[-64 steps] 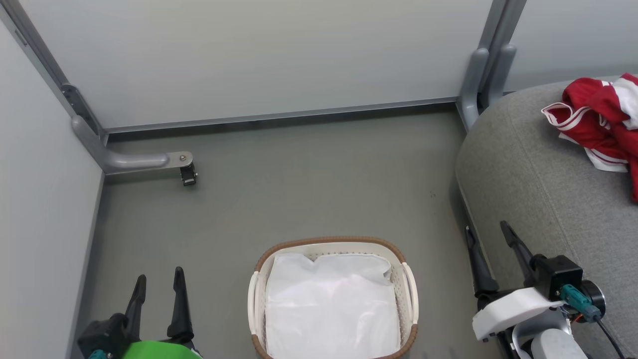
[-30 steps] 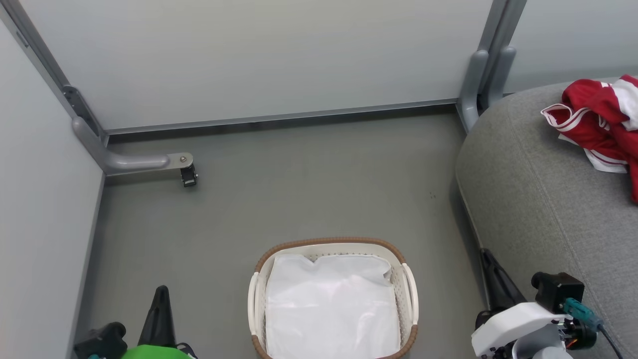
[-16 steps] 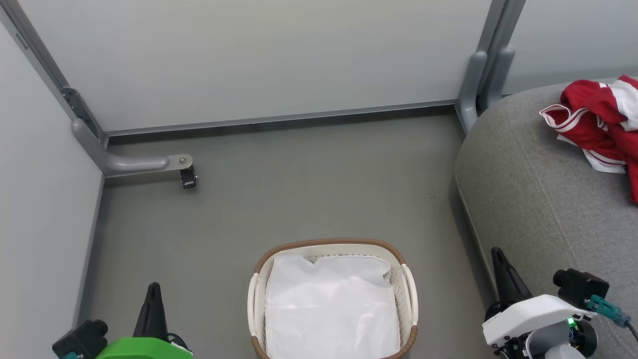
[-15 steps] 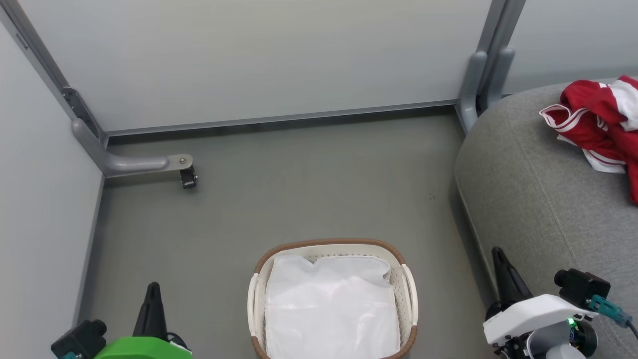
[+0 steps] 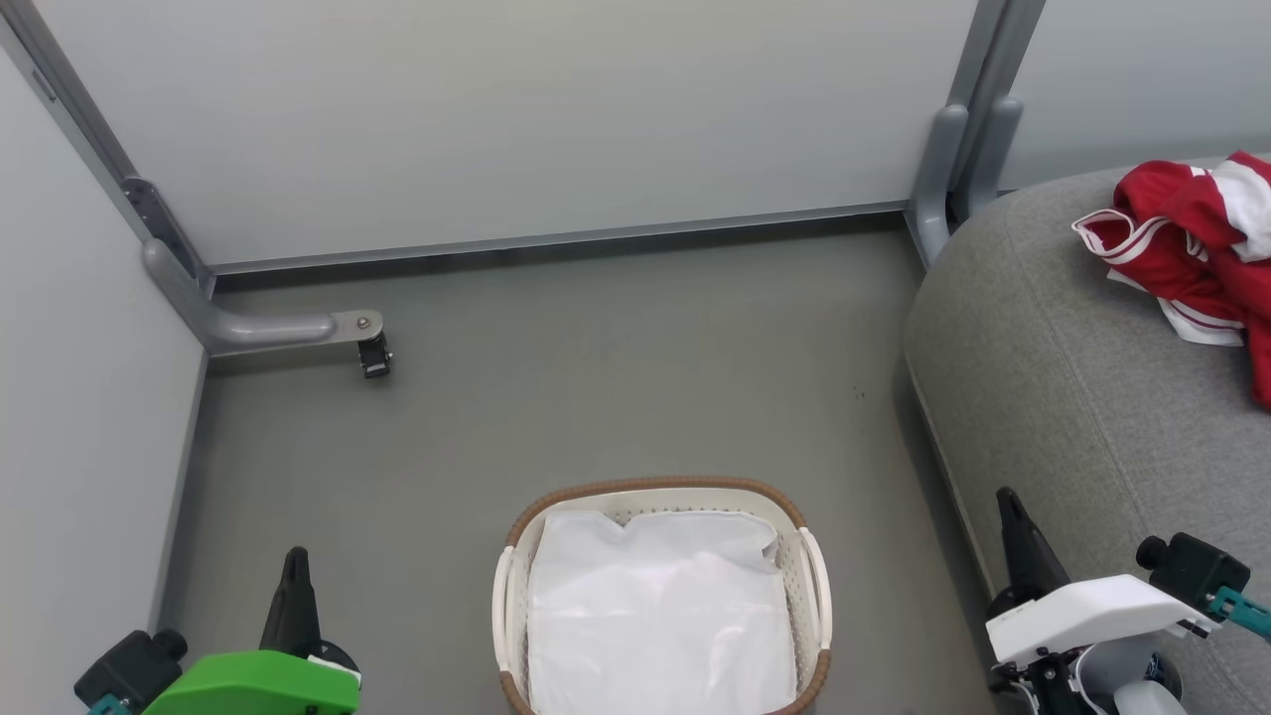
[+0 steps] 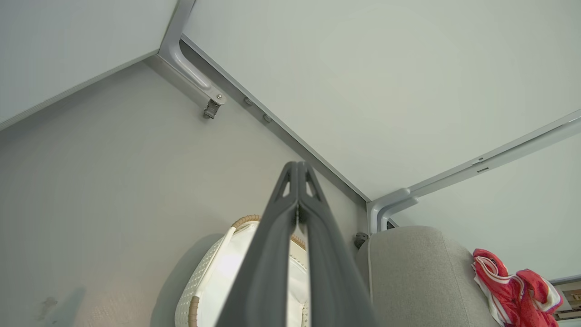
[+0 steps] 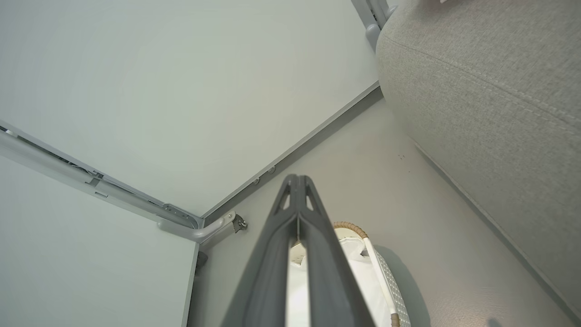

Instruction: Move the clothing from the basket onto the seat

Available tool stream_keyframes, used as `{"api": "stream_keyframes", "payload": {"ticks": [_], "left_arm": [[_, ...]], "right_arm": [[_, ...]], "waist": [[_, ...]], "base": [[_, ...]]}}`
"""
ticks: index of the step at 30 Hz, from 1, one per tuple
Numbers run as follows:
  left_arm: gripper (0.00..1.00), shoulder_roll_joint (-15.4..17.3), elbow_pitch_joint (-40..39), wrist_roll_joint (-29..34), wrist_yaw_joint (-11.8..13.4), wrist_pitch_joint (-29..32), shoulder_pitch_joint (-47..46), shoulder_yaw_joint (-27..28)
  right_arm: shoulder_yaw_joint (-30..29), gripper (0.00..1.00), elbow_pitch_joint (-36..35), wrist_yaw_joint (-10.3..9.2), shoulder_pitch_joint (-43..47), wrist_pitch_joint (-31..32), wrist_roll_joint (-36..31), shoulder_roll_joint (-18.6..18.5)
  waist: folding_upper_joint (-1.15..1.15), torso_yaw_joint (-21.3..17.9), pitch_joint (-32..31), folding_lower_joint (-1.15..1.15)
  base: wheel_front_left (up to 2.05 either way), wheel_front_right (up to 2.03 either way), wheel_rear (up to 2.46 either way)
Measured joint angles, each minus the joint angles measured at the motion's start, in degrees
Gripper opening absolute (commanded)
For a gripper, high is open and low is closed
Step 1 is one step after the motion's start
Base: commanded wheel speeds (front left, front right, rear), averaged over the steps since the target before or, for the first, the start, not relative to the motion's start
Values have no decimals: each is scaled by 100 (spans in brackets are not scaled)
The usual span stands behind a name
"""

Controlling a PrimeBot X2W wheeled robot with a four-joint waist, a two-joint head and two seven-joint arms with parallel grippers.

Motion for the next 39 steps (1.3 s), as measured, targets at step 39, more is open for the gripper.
{"api": "stream_keyframes", "payload": {"ticks": [39], "left_arm": [[0,-48,-120,-2173,-126,661,-333,353]], "right_arm": [[-331,0,-140,-1,-125,662,2518,-25]], "waist": [[0,-32,-60,0]], "base": [[0,0,0]]}}
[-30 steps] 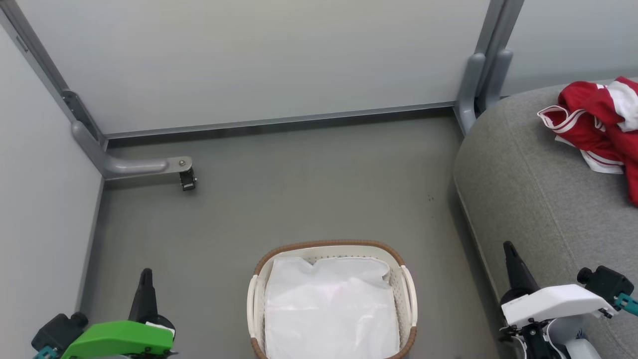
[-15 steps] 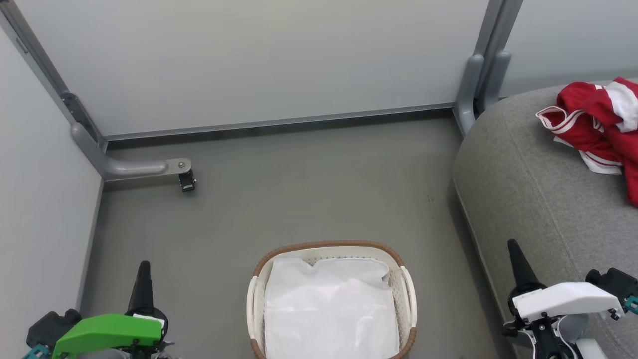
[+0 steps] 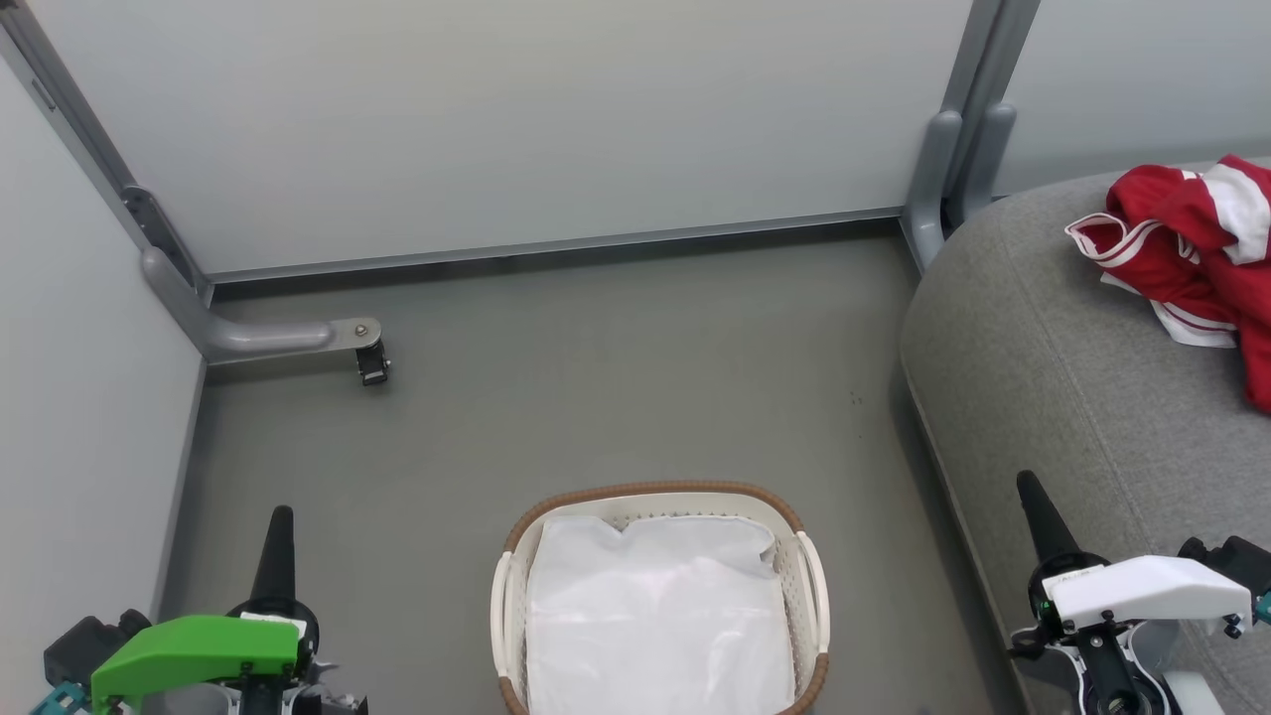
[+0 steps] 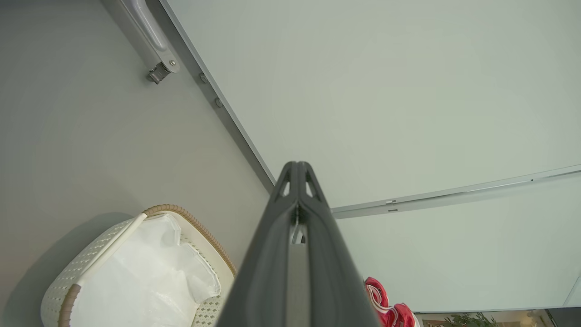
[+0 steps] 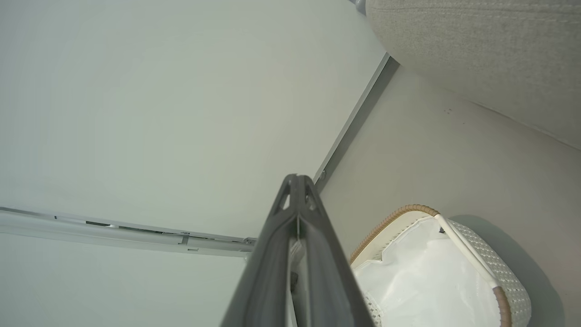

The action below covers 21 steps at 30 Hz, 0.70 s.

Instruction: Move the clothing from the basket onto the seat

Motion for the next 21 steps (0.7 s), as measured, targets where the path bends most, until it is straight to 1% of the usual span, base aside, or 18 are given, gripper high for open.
{"api": "stream_keyframes", "payload": {"ticks": [21], "left_arm": [[0,-16,-38,-893,-44,269,-129,141]], "right_arm": [[-147,0,-53,0,-68,269,1009,-2]], "waist": [[0,-17,-32,0]], "base": [[0,0,0]]}}
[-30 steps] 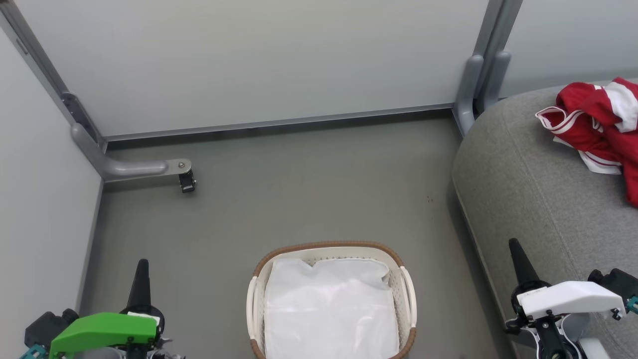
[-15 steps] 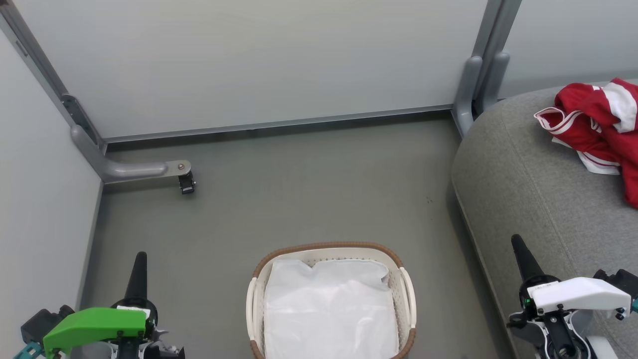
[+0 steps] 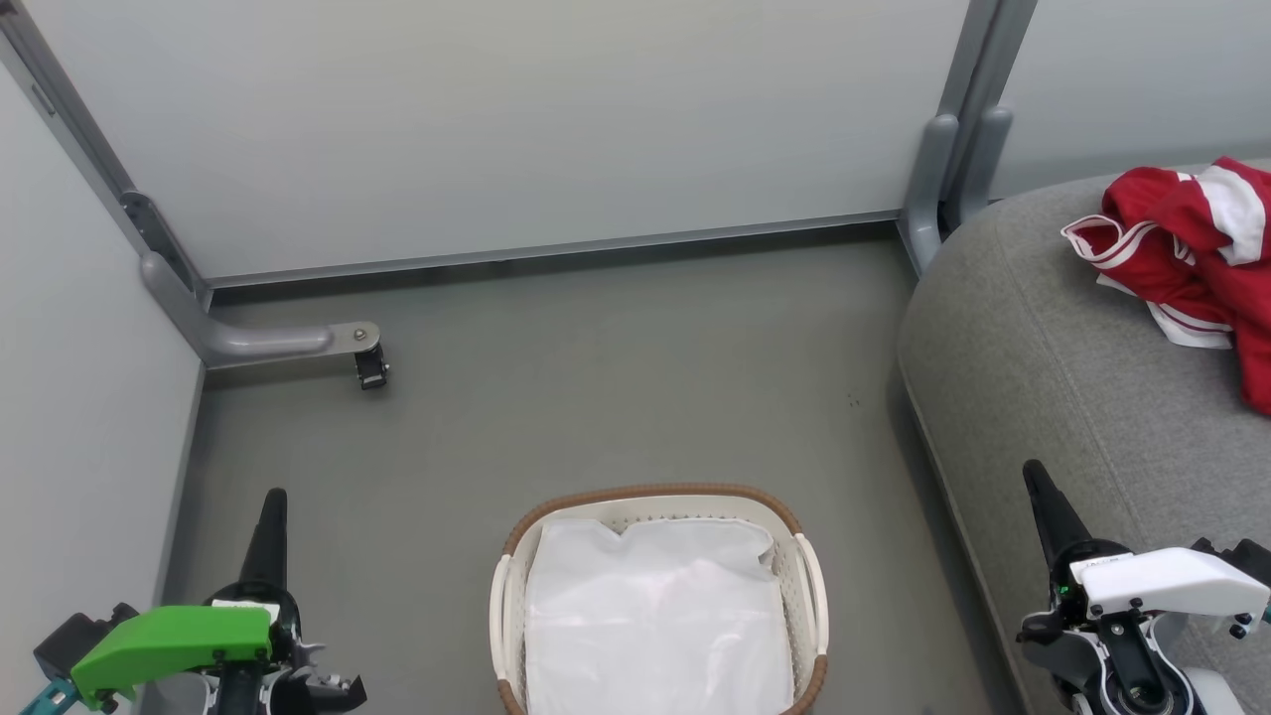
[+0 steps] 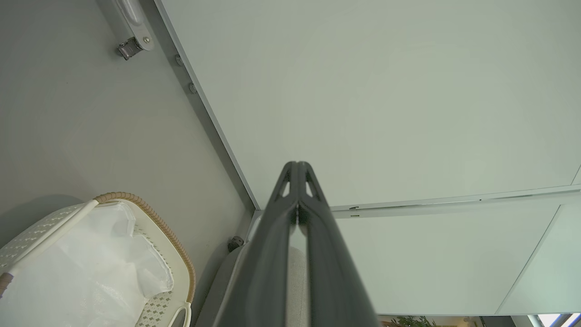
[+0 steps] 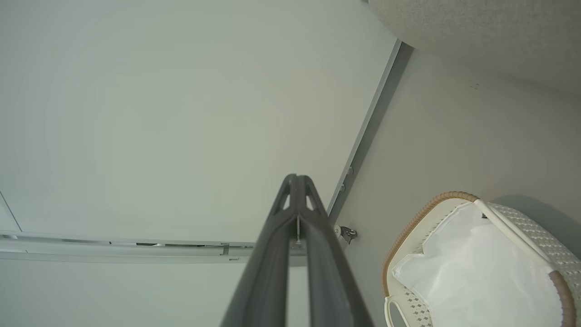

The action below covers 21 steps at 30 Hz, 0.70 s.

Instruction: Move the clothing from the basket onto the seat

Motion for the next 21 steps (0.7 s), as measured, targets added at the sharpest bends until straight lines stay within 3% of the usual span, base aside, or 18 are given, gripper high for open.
{"api": "stream_keyframes", "payload": {"ticks": [21], "left_arm": [[0,-10,-46,-782,-31,240,-124,116]], "right_arm": [[-129,0,-52,-2,-37,254,891,-1]], "waist": [[0,-18,-34,0]], "base": [[0,0,0]]}}
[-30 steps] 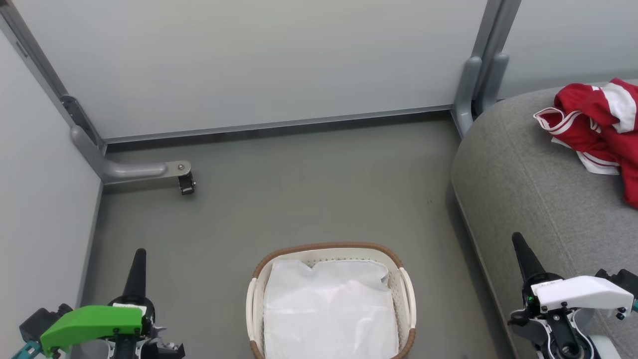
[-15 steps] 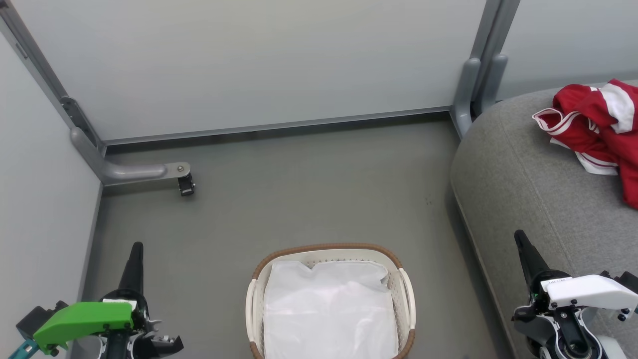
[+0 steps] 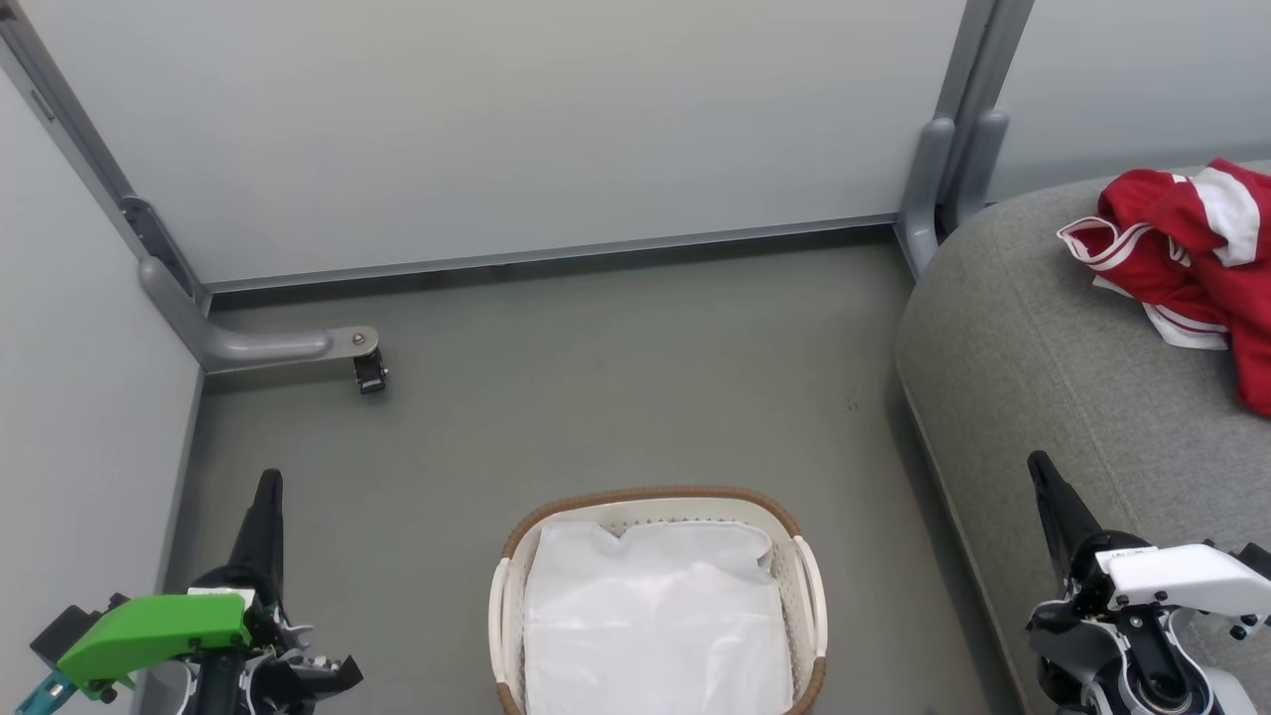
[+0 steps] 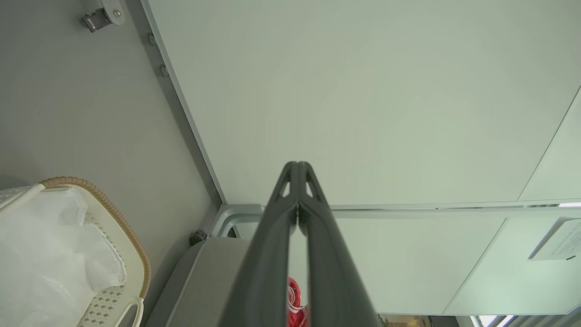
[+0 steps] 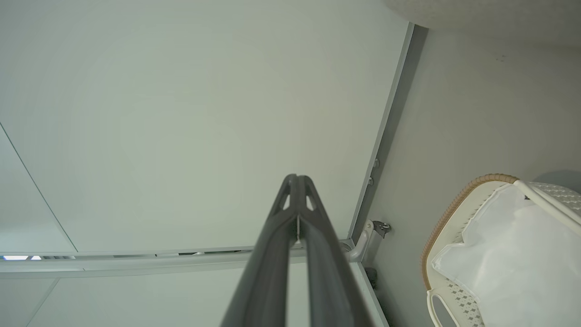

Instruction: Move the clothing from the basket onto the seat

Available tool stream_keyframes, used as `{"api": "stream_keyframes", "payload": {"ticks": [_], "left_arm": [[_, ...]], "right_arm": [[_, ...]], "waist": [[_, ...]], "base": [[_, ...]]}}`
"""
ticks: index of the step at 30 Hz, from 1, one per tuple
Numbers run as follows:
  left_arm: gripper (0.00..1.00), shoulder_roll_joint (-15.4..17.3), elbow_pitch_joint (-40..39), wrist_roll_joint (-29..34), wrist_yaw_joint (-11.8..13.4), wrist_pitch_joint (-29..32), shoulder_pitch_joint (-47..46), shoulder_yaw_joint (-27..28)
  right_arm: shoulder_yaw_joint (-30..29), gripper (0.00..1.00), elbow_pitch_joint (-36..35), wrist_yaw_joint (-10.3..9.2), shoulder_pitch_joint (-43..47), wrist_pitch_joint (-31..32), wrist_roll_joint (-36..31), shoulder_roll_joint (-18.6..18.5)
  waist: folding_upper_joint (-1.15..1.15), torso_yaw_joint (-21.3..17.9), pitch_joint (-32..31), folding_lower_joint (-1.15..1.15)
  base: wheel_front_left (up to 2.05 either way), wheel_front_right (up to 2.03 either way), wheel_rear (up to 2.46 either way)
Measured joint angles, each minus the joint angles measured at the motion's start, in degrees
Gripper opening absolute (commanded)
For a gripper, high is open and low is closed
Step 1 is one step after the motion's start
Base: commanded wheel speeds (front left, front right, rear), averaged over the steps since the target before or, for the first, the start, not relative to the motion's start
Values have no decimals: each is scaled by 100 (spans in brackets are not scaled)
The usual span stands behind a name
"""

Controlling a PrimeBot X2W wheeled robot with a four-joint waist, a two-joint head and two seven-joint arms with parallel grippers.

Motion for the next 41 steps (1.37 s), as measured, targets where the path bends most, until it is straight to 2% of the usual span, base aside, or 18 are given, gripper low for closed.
{"api": "stream_keyframes", "payload": {"ticks": [8,41], "left_arm": [[0,-4,-18,-246,-19,66,-57,44],[0,-5,-19,-248,-19,68,-58,45]], "right_arm": [[-48,0,-14,0,-25,73,278,0],[-75,0,-15,0,-28,97,276,9]], "waist": [[0,-6,-11,0],[0,-6,-11,0]], "base": [[0,0,0],[0,0,0]]}}
